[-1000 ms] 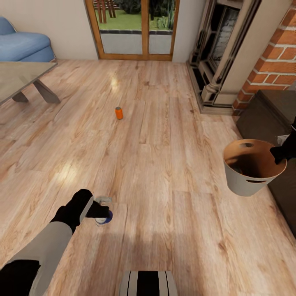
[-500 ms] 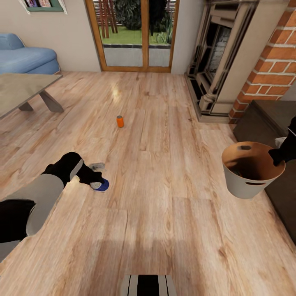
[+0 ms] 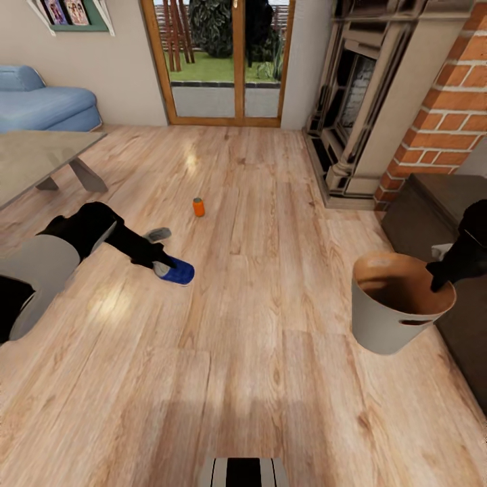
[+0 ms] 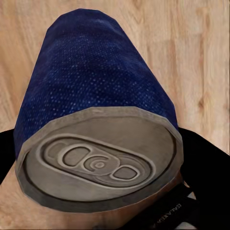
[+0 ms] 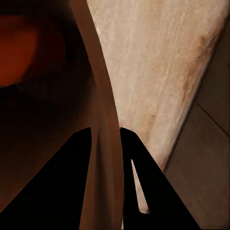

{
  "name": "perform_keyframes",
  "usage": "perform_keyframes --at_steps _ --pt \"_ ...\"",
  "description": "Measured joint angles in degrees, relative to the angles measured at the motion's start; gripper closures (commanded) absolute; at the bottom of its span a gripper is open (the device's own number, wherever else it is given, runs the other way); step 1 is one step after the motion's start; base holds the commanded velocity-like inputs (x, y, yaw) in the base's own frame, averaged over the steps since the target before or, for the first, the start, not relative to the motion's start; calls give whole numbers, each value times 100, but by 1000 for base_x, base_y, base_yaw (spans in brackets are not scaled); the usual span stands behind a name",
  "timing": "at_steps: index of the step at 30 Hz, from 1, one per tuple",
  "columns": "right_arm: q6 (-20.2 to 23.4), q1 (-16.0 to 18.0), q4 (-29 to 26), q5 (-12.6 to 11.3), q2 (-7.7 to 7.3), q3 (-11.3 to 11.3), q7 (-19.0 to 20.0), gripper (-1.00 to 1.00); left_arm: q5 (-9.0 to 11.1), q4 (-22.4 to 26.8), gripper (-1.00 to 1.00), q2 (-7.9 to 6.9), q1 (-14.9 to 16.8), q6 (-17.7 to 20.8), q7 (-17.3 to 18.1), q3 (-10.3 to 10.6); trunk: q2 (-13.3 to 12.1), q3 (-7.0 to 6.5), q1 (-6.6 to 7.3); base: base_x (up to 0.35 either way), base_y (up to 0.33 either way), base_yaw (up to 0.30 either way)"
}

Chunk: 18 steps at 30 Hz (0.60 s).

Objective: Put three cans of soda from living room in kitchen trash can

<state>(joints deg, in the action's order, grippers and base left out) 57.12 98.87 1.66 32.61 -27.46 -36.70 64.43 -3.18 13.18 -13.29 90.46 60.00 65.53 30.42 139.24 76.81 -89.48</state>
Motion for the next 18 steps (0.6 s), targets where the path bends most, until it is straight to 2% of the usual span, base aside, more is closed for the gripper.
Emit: perform_keyframes --at_steps 1,2,3,4,6,8,9,10,12,14,15,18 --pt "-20 -99 -7 -9 51 -12 22 100 -108 7 100 2 104 0 330 121 -40 -18 21 0 0 0" --pt "-5 -162 -10 -12 87 37 40 100 -189 16 100 2 150 0 511 198 -81 -35 43 0 0 0" --pt "-114 -333 -50 69 215 133 20 100 -369 48 100 13 234 0 996 318 -120 -55 66 0 0 0" --pt "62 -517 -15 -95 327 64 56 100 -503 65 100 25 279 0 1269 376 -161 -71 87 0 0 0" --pt "25 -608 -19 -121 488 74 53 100 -643 93 100 49 339 0 1568 427 -241 -108 132 0 0 0" --pt "1 -669 -34 -16 601 200 46 100 -702 149 100 61 366 0 1704 456 -321 -144 175 0 0 0" --pt "-62 -741 -37 19 776 94 25 100 -727 301 100 76 386 0 1819 455 -361 -162 197 0 0 0" --pt "-21 -783 -34 47 900 79 17 100 -756 391 100 83 393 0 1866 473 -402 -179 218 0 0 0" --pt "-2 -807 -100 54 1071 195 1 100 -768 475 100 142 401 0 1907 481 -481 -216 263 0 0 0" --pt "23 -841 -266 48 1367 185 -15 100 -754 540 100 340 429 0 2088 476 -562 -251 307 0 0 0" --pt "40 -848 -303 15 1485 251 -16 100 -763 554 100 412 487 -1 2218 478 -602 -270 329 0 0 0" --pt "105 -856 -345 -42 1706 626 -21 100 -792 581 100 497 654 -2 2446 495 -722 -324 396 0 0 0"
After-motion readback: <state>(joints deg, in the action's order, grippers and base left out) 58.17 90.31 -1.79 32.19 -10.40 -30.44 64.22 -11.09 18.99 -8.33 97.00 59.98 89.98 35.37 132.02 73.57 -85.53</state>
